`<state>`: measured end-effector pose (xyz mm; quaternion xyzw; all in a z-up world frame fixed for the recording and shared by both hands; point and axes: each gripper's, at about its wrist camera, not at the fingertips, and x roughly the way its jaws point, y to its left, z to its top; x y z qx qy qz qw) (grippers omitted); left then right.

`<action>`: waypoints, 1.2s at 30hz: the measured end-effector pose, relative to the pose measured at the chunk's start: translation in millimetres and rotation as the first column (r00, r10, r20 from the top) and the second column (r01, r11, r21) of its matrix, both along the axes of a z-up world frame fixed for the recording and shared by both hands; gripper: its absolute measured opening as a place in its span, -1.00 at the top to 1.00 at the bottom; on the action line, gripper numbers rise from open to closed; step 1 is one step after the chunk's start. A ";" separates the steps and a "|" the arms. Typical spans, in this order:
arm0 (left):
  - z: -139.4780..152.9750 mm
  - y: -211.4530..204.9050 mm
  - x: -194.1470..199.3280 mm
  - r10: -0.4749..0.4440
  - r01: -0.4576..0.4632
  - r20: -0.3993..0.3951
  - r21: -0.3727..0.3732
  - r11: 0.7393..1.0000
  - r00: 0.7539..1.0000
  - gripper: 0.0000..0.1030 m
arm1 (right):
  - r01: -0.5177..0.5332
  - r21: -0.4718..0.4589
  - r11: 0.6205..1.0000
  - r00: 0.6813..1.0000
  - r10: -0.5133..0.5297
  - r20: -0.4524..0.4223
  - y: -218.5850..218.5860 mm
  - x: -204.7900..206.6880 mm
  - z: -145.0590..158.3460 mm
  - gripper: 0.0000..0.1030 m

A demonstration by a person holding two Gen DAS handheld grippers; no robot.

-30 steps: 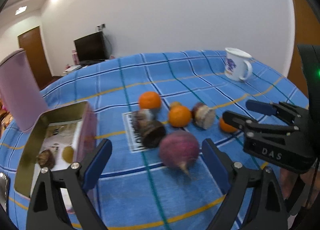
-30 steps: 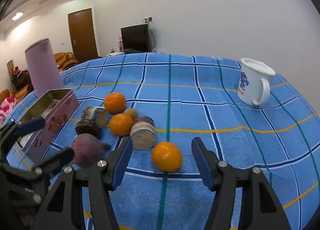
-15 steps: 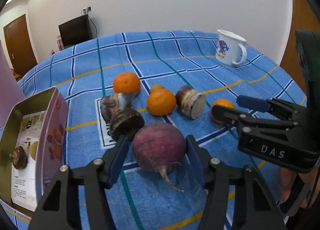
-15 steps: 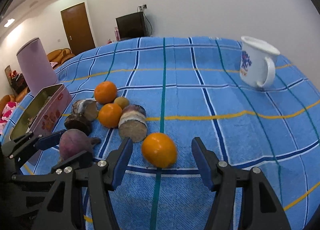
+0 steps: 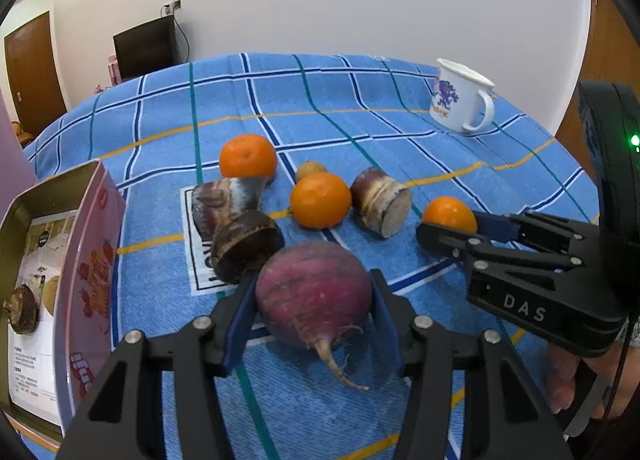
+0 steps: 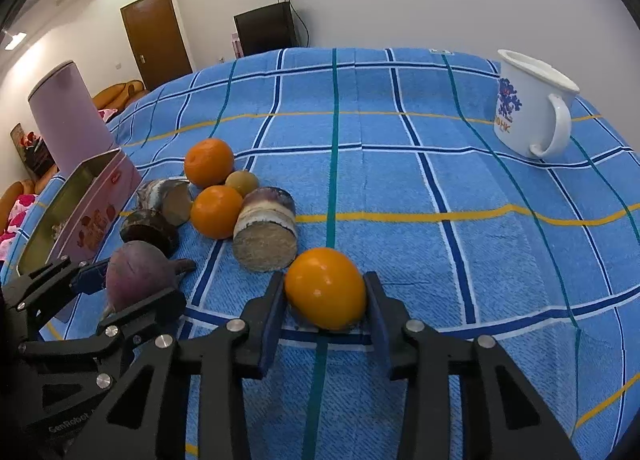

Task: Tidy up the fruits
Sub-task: 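Grasp the purple radish with the left tool while the right tool grasps the large orange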

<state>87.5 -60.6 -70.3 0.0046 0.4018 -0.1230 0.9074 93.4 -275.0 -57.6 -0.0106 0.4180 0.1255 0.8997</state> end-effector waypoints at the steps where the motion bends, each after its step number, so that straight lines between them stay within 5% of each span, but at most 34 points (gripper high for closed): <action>1: 1.0 0.0 -1.0 0.002 -0.002 0.008 0.001 1.000 1.000 -0.07 | 0.005 0.001 1.000 1.000 -0.005 0.010 -0.7 -1.0 1.9 0.23; 36: 22.2 18.5 -24.0 0.133 -0.131 0.177 -0.021 0.991 0.975 -0.07 | -0.076 0.082 0.994 0.975 0.057 0.217 -0.4 -33.5 29.9 0.23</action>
